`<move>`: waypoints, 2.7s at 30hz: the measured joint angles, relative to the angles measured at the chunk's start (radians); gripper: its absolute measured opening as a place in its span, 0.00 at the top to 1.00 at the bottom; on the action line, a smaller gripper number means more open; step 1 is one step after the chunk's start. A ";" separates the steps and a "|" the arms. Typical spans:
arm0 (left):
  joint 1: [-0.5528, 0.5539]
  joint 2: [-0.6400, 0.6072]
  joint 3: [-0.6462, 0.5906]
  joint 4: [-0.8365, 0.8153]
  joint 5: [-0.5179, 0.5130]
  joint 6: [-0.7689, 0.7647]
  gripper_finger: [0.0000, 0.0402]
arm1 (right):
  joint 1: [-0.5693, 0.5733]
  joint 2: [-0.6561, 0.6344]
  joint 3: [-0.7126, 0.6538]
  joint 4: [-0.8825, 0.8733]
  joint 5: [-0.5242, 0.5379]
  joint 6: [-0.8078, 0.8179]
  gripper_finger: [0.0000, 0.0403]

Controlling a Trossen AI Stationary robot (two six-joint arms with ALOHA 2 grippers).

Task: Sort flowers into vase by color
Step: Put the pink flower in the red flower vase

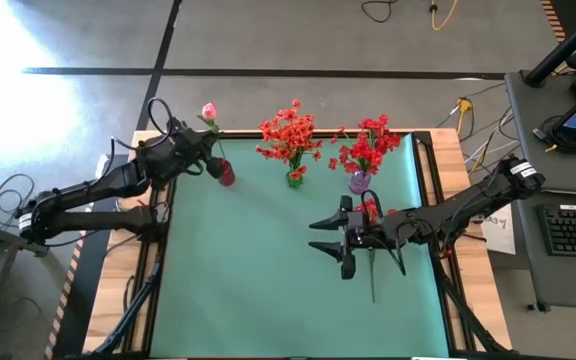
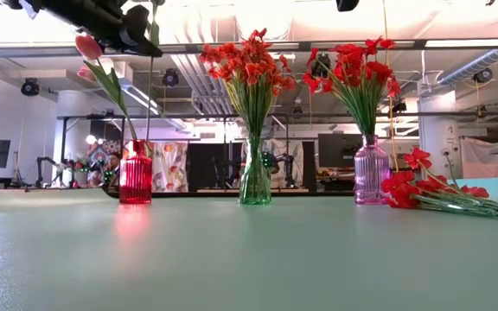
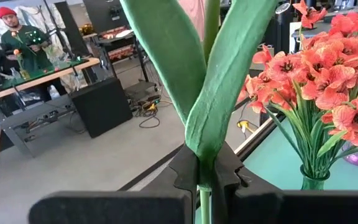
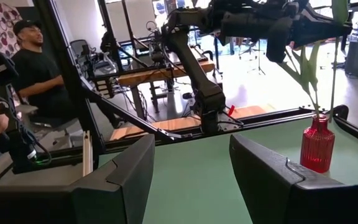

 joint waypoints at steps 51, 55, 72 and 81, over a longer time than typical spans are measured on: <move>0.002 -0.028 0.000 -0.086 -0.060 -0.127 1.00 | 0.000 0.000 0.000 0.000 0.044 -0.010 0.50; 0.002 -0.020 0.000 -0.087 -0.060 -0.134 1.00 | 0.000 0.000 0.000 0.000 0.044 -0.010 0.50; 0.002 -0.022 0.000 -0.090 -0.085 -0.188 0.79 | 0.000 0.000 0.000 0.000 0.044 -0.010 0.50; 0.002 -0.022 0.000 -0.093 -0.084 -0.209 0.66 | 0.000 0.000 0.000 0.000 0.044 -0.010 0.50</move>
